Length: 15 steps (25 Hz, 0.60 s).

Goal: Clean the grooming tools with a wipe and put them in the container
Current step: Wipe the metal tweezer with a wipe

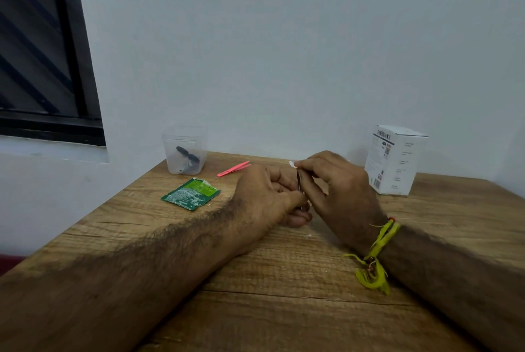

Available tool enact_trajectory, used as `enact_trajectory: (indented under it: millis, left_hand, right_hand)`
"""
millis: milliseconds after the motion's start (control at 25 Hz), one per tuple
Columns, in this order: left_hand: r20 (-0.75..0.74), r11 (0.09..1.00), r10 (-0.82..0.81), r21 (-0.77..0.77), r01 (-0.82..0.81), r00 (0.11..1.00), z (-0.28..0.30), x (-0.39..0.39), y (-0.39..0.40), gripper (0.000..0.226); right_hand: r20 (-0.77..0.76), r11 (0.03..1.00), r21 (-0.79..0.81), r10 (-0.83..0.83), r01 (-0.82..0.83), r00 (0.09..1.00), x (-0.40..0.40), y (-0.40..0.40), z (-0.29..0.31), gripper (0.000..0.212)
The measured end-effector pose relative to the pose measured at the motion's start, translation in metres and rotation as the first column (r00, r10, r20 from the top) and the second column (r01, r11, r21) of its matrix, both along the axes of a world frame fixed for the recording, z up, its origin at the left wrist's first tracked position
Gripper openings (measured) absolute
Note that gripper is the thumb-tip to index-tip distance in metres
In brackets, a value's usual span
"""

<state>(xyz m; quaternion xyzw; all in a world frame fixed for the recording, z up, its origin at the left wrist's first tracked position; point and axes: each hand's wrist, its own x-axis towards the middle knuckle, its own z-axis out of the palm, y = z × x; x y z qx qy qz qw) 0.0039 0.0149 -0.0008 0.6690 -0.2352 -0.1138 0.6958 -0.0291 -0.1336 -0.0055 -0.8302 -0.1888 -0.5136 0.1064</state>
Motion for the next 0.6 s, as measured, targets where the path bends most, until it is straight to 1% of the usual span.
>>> enact_trajectory:
  millis: [120,200,360,600]
  left_hand:
    - [0.013,1.0,0.003,-0.008,-0.003,1.0,-0.0014,0.0,0.0002,0.011]
    - [0.021,1.0,-0.002,-0.009,0.002,1.0,-0.002,0.0008,0.0003,0.011]
    - [0.025,1.0,-0.009,-0.015,0.009,1.0,-0.0034,0.0037,0.0007,0.015]
    - [0.011,0.999,-0.024,-0.026,0.024,1.0,-0.0045,0.0059,0.0011,0.015]
  right_hand:
    - [-0.052,0.999,-0.037,0.013,-0.015,0.999,-0.0005,-0.0019,-0.001,0.013]
    - [-0.058,0.998,-0.057,0.01,-0.013,0.998,-0.0005,-0.0016,-0.0013,0.013]
    - [-0.076,0.999,-0.025,0.03,-0.032,0.997,0.0015,-0.0039,-0.0012,0.014]
    - [-0.09,0.996,0.045,0.076,-0.072,0.993,0.0005,-0.0028,-0.0007,0.014]
